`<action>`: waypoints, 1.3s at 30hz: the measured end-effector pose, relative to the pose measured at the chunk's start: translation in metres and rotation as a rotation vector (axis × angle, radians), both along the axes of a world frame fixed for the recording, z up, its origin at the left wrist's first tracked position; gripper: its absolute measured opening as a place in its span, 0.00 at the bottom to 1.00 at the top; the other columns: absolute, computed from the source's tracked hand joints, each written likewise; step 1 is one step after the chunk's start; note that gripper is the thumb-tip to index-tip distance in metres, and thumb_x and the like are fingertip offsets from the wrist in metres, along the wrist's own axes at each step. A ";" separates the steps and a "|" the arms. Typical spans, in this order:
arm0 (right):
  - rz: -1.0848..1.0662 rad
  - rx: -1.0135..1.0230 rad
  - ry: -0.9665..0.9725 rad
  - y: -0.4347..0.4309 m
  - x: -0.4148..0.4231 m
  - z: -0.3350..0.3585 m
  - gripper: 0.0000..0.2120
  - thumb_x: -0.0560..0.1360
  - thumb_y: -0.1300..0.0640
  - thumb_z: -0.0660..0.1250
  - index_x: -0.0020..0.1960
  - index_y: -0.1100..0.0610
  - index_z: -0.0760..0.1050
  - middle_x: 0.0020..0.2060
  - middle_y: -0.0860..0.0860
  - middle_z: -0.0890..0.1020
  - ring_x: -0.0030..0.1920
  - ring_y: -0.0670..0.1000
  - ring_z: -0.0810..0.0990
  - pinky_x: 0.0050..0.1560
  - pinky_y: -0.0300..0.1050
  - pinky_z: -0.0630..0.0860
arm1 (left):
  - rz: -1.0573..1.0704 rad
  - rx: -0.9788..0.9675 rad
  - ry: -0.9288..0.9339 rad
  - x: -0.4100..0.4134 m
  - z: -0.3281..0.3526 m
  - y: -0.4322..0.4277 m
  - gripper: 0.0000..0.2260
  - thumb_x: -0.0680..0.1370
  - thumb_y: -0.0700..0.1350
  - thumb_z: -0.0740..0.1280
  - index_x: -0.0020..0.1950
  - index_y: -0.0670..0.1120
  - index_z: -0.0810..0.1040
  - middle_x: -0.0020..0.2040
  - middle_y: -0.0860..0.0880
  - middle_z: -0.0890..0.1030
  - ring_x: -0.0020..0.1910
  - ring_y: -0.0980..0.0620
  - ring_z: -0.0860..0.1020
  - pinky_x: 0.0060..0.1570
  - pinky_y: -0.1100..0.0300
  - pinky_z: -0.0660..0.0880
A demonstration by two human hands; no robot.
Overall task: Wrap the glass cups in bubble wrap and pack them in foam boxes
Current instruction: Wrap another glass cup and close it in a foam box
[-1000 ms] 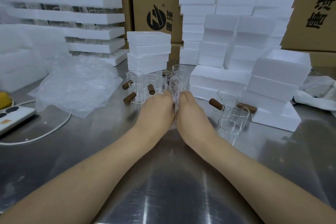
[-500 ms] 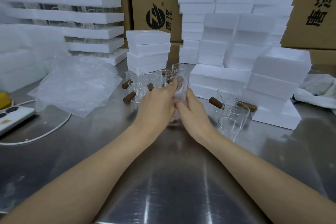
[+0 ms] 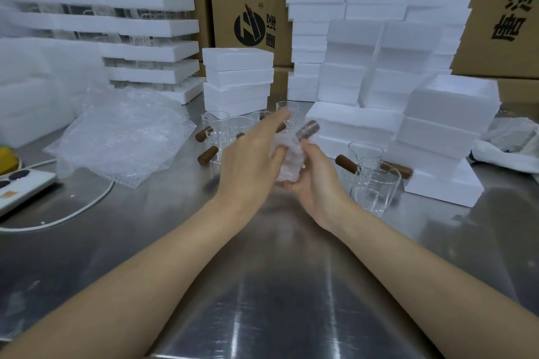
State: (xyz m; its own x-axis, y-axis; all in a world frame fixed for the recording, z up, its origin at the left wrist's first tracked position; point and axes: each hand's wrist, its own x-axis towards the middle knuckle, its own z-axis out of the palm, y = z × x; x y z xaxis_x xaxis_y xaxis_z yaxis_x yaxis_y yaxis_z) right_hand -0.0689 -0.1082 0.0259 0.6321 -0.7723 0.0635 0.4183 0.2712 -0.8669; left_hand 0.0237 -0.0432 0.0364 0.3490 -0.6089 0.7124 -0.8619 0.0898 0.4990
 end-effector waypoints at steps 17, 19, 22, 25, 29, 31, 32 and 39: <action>-0.095 -0.682 0.209 0.009 0.001 -0.011 0.22 0.71 0.61 0.67 0.65 0.54 0.70 0.62 0.55 0.77 0.64 0.51 0.76 0.68 0.54 0.69 | 0.306 0.109 -0.009 0.022 0.007 0.003 0.15 0.70 0.40 0.63 0.51 0.52 0.84 0.42 0.45 0.84 0.44 0.41 0.79 0.38 0.54 0.73; -0.141 -0.615 0.173 0.008 0.003 -0.010 0.21 0.72 0.69 0.66 0.60 0.51 0.72 0.58 0.54 0.79 0.59 0.50 0.78 0.66 0.59 0.71 | 0.270 0.067 0.008 0.022 0.005 0.000 0.15 0.71 0.42 0.65 0.55 0.55 0.82 0.47 0.48 0.85 0.49 0.44 0.80 0.42 0.55 0.74; -0.248 -0.414 0.115 -0.001 -0.001 -0.006 0.21 0.70 0.74 0.63 0.62 0.65 0.72 0.51 0.58 0.81 0.52 0.52 0.80 0.64 0.60 0.73 | 0.080 0.113 0.172 0.019 0.000 -0.007 0.32 0.72 0.49 0.70 0.75 0.55 0.63 0.71 0.53 0.72 0.69 0.53 0.69 0.61 0.56 0.69; -0.256 -0.225 0.018 -0.009 -0.007 -0.003 0.08 0.71 0.75 0.61 0.48 0.68 0.74 0.34 0.51 0.81 0.39 0.47 0.80 0.61 0.56 0.75 | -0.128 0.197 0.463 0.013 0.001 -0.010 0.49 0.71 0.59 0.72 0.78 0.52 0.42 0.76 0.53 0.60 0.73 0.56 0.61 0.68 0.58 0.62; -0.150 -0.171 -0.081 -0.005 -0.008 0.001 0.13 0.73 0.77 0.58 0.40 0.62 0.75 0.32 0.50 0.80 0.39 0.47 0.80 0.62 0.57 0.74 | -0.292 0.248 0.564 0.006 0.003 -0.008 0.24 0.74 0.63 0.60 0.57 0.44 0.74 0.51 0.48 0.78 0.47 0.63 0.78 0.45 0.71 0.71; -0.093 -0.206 -0.068 -0.001 -0.006 -0.002 0.13 0.73 0.77 0.58 0.50 0.66 0.76 0.41 0.55 0.82 0.47 0.52 0.80 0.63 0.58 0.73 | -0.292 0.225 0.492 0.002 0.001 -0.006 0.23 0.76 0.62 0.54 0.41 0.44 0.77 0.42 0.44 0.79 0.43 0.52 0.80 0.48 0.64 0.73; -0.083 -0.234 -0.053 0.001 -0.005 -0.002 0.15 0.73 0.77 0.58 0.57 0.68 0.75 0.46 0.58 0.81 0.50 0.54 0.79 0.63 0.57 0.73 | -0.309 0.197 0.476 0.001 -0.001 -0.006 0.26 0.77 0.61 0.52 0.42 0.41 0.78 0.43 0.41 0.81 0.45 0.46 0.80 0.53 0.56 0.74; -0.033 -0.414 0.009 0.009 -0.001 -0.002 0.31 0.70 0.70 0.69 0.70 0.63 0.64 0.63 0.62 0.76 0.64 0.59 0.75 0.68 0.57 0.69 | -0.035 -0.059 0.453 0.008 -0.003 -0.007 0.15 0.83 0.44 0.57 0.42 0.40 0.78 0.35 0.50 0.79 0.38 0.58 0.79 0.40 0.63 0.74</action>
